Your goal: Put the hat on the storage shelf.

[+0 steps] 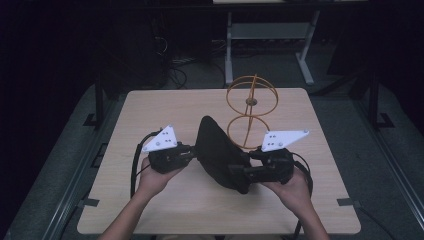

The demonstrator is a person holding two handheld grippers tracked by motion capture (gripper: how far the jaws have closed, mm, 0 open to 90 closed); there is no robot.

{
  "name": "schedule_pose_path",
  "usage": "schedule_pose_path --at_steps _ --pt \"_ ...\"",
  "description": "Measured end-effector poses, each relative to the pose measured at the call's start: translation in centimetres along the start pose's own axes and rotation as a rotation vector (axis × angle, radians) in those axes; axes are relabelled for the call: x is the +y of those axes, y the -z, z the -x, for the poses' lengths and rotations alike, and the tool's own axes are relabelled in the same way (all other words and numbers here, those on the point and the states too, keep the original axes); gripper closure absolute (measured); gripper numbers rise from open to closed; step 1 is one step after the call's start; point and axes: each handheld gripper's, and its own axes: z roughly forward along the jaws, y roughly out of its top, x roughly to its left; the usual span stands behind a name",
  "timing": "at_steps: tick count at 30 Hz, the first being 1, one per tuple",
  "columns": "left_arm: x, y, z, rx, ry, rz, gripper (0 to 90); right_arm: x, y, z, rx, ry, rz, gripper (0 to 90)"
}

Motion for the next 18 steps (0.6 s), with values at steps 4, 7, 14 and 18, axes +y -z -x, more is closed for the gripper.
schedule_pose_path --at_steps 4,7,14,18 --pt "1.3 0.9 -0.1 0.017 -0.020 -0.015 85.7 -0.2 0.6 0.1 -0.019 0.003 0.035 42.9" --pt "1.6 1.4 -0.6 0.033 -0.015 -0.014 85.7 -0.4 1.3 0.1 -0.031 0.001 0.048 39.1" --pt "2.1 2.9 -1.7 0.064 0.007 -0.001 85.7 -1.2 2.5 0.2 -0.083 0.001 0.034 34.5" --pt "2.5 3.5 -2.1 0.080 0.016 0.001 85.7 -2.1 2.7 0.6 -0.117 -0.002 0.006 32.1"
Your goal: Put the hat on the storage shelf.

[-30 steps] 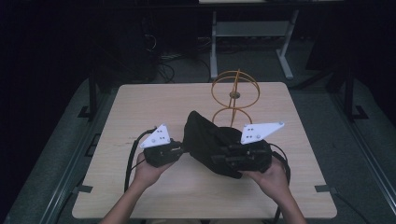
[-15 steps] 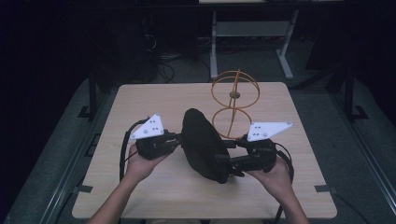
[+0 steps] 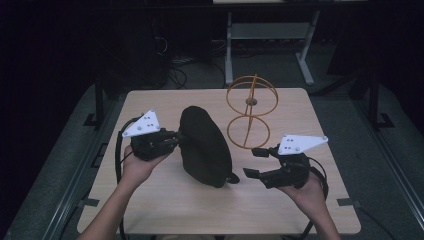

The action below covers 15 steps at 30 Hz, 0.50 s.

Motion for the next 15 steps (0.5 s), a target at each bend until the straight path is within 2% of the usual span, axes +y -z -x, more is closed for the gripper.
schedule_pose_path --at_steps 5,8,9,15 --pt "0.5 0.4 -0.4 0.012 0.003 -0.003 85.8 -1.2 0.2 0.6 -0.048 -0.011 -0.028 29.8" --pt "0.7 0.5 -0.7 0.014 0.003 -0.002 85.8 -1.7 0.3 1.0 -0.058 -0.023 -0.037 29.7" --pt "0.8 0.5 -0.8 0.014 0.004 -0.003 85.8 -2.4 0.4 1.3 -0.079 -0.031 -0.051 29.6" --pt "1.1 0.4 -1.6 0.016 0.028 -0.006 85.8 -4.3 0.9 2.2 -0.120 -0.065 -0.075 28.6"
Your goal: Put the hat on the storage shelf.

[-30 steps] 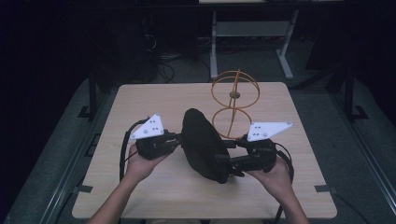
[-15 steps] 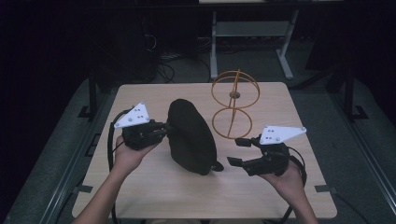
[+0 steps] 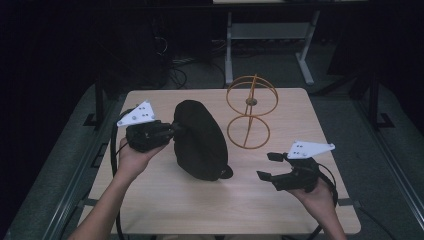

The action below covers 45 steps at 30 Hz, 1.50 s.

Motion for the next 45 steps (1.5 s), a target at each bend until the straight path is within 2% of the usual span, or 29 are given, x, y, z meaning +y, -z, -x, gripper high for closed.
schedule_pose_path --at_steps 10,19,25,33,38,45 --pt "1.3 -0.1 -1.3 0.000 0.016 -0.001 85.9 -3.5 0.7 2.0 -0.084 -0.050 -0.025 25.8" --pt "2.5 -0.2 -2.3 -0.001 0.022 0.001 86.4 -5.2 1.3 3.5 -0.120 -0.091 -0.014 24.7" --pt "3.4 -0.5 -3.1 0.000 0.031 -0.005 86.8 -5.8 1.4 3.8 -0.125 -0.100 -0.017 24.7" --pt "5.0 -1.1 -4.1 0.004 0.051 0.011 86.9 -6.1 1.5 4.1 -0.133 -0.104 -0.010 24.7" --pt "6.4 -1.6 -4.5 0.002 0.050 0.019 87.0 -6.4 1.6 4.3 -0.142 -0.107 -0.008 24.7" --pt "8.4 -2.3 -4.7 0.000 0.027 0.015 87.0 -6.6 2.0 4.6 -0.161 -0.116 0.006 24.7"
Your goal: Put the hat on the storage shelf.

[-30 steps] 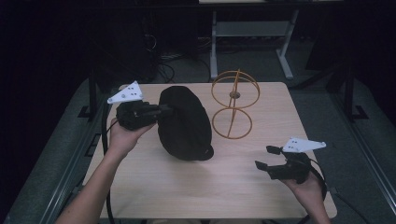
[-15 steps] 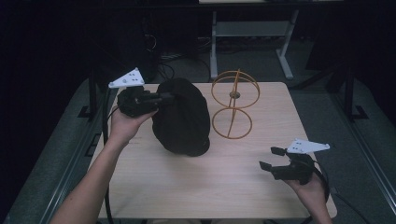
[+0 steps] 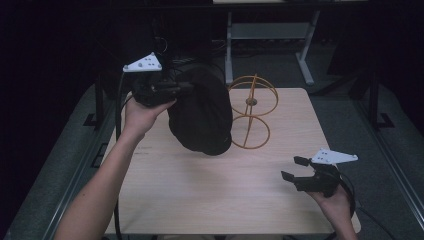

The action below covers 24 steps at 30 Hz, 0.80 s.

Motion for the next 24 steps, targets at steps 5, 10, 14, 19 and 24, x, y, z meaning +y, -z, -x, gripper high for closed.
schedule_pose_path --at_steps 5,10,14,19,24 --pt "1.7 -0.7 -0.1 -0.007 -0.011 -0.008 87.2 -0.2 0.1 0.2 -0.008 -0.005 0.005 24.7" --pt "3.4 -1.6 -0.2 -0.015 -0.024 -0.010 87.2 -0.2 0.3 0.5 -0.020 -0.007 0.022 24.7" --pt "4.9 -2.4 -0.2 -0.026 -0.026 0.004 87.2 -0.2 0.6 0.7 -0.026 -0.018 0.032 24.7" --pt "6.6 -3.6 -0.1 -0.039 -0.036 0.011 87.2 -0.3 0.7 0.7 -0.032 -0.027 0.041 24.7" --pt "8.2 -5.4 0.0 -0.066 -0.046 -0.001 87.1 -0.3 1.0 0.9 -0.039 -0.029 0.055 24.7"
